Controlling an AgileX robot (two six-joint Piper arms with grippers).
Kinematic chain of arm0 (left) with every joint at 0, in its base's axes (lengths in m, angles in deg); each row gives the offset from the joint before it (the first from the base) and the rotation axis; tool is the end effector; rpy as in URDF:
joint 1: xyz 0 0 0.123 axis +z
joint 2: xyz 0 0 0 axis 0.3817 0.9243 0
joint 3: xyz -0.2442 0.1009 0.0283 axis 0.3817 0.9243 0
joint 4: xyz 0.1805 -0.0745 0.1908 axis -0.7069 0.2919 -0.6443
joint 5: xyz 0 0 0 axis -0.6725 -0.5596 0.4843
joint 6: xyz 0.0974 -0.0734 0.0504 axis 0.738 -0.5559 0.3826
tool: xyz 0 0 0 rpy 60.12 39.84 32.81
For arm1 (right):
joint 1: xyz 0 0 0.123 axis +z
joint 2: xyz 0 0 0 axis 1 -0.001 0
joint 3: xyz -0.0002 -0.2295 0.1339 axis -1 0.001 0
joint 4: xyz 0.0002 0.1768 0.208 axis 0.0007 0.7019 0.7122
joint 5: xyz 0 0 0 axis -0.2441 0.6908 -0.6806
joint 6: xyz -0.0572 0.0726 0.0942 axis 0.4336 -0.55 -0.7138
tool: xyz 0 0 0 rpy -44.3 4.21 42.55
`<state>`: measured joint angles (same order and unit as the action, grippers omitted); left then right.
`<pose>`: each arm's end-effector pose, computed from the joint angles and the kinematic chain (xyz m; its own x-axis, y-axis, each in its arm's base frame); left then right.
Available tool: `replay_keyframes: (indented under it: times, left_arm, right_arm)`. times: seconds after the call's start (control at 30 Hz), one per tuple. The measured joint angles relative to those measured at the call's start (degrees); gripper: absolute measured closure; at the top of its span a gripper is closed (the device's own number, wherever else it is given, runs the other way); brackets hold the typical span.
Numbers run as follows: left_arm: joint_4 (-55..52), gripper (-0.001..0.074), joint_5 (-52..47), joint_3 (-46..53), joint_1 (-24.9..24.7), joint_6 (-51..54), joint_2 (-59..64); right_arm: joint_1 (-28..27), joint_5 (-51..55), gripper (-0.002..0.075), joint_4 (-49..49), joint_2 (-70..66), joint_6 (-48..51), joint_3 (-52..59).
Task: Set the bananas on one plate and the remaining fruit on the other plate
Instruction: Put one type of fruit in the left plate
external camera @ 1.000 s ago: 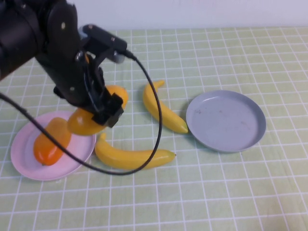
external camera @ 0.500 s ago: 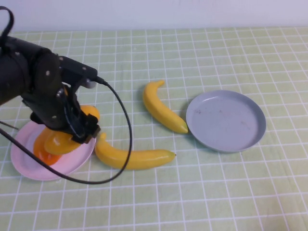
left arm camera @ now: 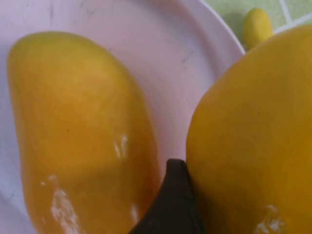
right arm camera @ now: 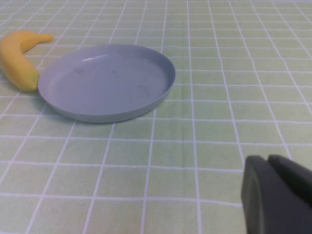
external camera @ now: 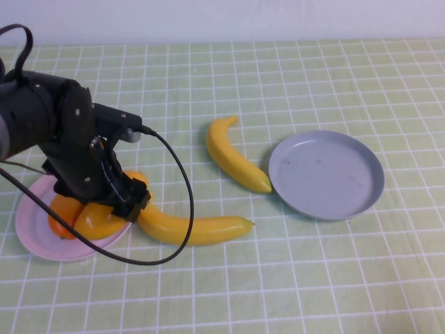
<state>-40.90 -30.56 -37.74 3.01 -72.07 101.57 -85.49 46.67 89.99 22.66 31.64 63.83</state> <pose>0.3503 -0.1204 0.1572 -0.8702 0.4294 -0.2416 0.4309 0.9011 0.0497 0.1322 0.0214 0.1637 -0.2661 0.0029 -0.9639 -0.1519 0.9874 0.0449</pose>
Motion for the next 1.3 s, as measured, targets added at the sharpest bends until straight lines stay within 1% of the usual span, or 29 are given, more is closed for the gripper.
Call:
replay_keyframes:
  times: [0.43, 0.53, 0.7, 0.93, 1.17, 1.3]
  left_arm:
    - [-2.08, 0.0190, 0.49, 0.00, -0.08, 0.47, 0.54]
    - [-2.16, 0.0189, 0.49, 0.00, -0.08, -1.14, 0.54]
    - [-5.55, 0.0176, 0.27, 0.00, -0.08, -5.21, 0.54]
    - [-6.74, 0.0171, -0.56, 0.00, -0.08, -6.32, 0.54]
    - [-6.74, 0.0113, -0.94, 0.00, -0.08, -6.41, 0.54]
    - [-7.38, 0.0103, -1.13, 0.00, -0.08, -6.55, 0.54]
  right_arm:
    - [0.00, 0.00, 0.0743, 0.00, 0.00, 0.00, 0.00]
    - [0.00, 0.00, 0.0743, 0.00, 0.00, 0.00, 0.00]
    - [0.00, 0.00, 0.0743, 0.00, 0.00, 0.00, 0.00]
    - [0.00, 0.00, 0.0743, 0.00, 0.00, 0.00, 0.00]
    - [0.00, 0.00, 0.0743, 0.00, 0.00, 0.00, 0.00]
    - [0.00, 0.00, 0.0743, 0.00, 0.00, 0.00, 0.00]
